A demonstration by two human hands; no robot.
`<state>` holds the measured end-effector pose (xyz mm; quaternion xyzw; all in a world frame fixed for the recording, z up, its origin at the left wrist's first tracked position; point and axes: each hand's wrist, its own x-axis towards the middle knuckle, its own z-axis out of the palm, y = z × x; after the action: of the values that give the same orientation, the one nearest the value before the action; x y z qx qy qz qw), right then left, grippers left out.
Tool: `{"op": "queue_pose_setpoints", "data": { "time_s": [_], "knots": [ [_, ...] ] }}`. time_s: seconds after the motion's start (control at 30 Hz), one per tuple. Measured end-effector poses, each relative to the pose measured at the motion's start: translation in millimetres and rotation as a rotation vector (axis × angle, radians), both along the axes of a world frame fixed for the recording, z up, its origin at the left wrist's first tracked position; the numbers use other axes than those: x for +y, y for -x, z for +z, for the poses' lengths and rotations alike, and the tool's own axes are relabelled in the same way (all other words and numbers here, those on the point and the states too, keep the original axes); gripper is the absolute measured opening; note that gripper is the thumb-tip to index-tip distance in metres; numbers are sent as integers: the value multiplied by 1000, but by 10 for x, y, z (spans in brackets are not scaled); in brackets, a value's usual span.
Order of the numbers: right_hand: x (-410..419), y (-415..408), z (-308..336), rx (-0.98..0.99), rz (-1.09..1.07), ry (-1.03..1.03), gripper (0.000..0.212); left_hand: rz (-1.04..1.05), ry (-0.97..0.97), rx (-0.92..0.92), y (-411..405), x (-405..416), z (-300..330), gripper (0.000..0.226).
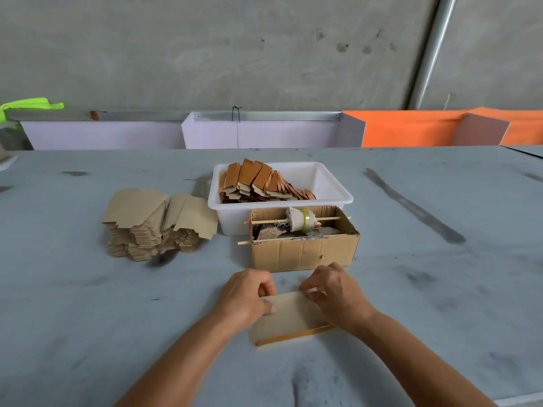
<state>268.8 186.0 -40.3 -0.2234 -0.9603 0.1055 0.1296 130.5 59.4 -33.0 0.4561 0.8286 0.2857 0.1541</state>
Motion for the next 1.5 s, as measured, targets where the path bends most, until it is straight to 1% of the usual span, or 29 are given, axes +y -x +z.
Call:
{"op": "queue_pose_setpoints", "data": {
  "time_s": [0.17, 0.3, 0.37, 0.47, 0.53, 0.6, 0.63, 0.7, 0.73, 0.8, 0.87, 0.93, 0.97, 1.0, 1.03, 1.1, 1.17, 1.27, 1.33, 1.4, 1.47, 1.5],
  "knots": [
    [32, 9, 45, 52, 22, 66, 21, -21, -48, 52, 66, -20, -23, 7],
    [47, -3, 63, 81, 103, 28, 18, -53, -63, 94, 74, -36, -53, 10],
    [60, -10, 80, 79, 164, -19, 17, -83, -90, 157, 70, -46, -68, 10],
    [64, -25, 102, 112, 262, -121, 17, -168, -98, 306, 38, -77, -63, 12],
    [60, -35, 111, 124, 314, -249, 18, -265, -101, 483, -11, -109, -16, 14],
    [47, -42, 119, 69, 348, -370, 19, -335, -103, 602, -47, -143, 48, 30],
    [38, -48, 123, 27, 358, -423, 19, -357, -91, 670, -73, -155, 88, 30],
    [15, -66, 123, -45, 362, -520, 18, -399, -63, 777, -108, -172, 116, 22],
    [-2, -73, 119, -66, 358, -555, 18, -429, -35, 825, -123, -174, 117, 21],
    [-45, -84, 111, -80, 337, -589, 19, -472, 42, 897, -164, -172, 109, 29],
    [-91, -97, 112, -91, 305, -597, 22, -482, 103, 918, -200, -165, 83, 33],
    [-139, -109, 120, -138, 276, -598, 23, -458, 154, 904, -249, -165, 108, 31],
    [-167, -112, 127, -170, 256, -591, 24, -442, 176, 896, -270, -175, 117, 24],
    [-195, -113, 133, -191, 230, -577, 24, -410, 191, 859, -299, -188, 137, 13],
    [-223, -111, 134, -196, 201, -557, 25, -355, 236, 811, -309, -180, 100, 11],
    [-290, -105, 124, -168, 150, -505, 24, -261, 267, 785, -336, -126, 2, 28],
    [-355, -92, 103, -126, 129, -484, 21, -222, 308, 790, -378, -63, -24, 32],
    [-401, -71, 87, -113, 127, -514, 18, -250, 354, 803, -393, -28, -47, 33],
    [-371, -88, 73, -93, 134, -490, 14, -261, 389, 831, -388, -28, -59, 41],
    [-322, -125, 52, -123, 126, -438, 10, -279, 398, 848, -378, -52, -53, 49],
    [-215, -162, 1, -152, 115, -349, 21, -288, 387, 859, -352, -98, -40, 51],
    [-163, -182, -24, -135, 100, -300, 24, -292, 382, 854, -337, -128, -30, 50]
  ]
}}
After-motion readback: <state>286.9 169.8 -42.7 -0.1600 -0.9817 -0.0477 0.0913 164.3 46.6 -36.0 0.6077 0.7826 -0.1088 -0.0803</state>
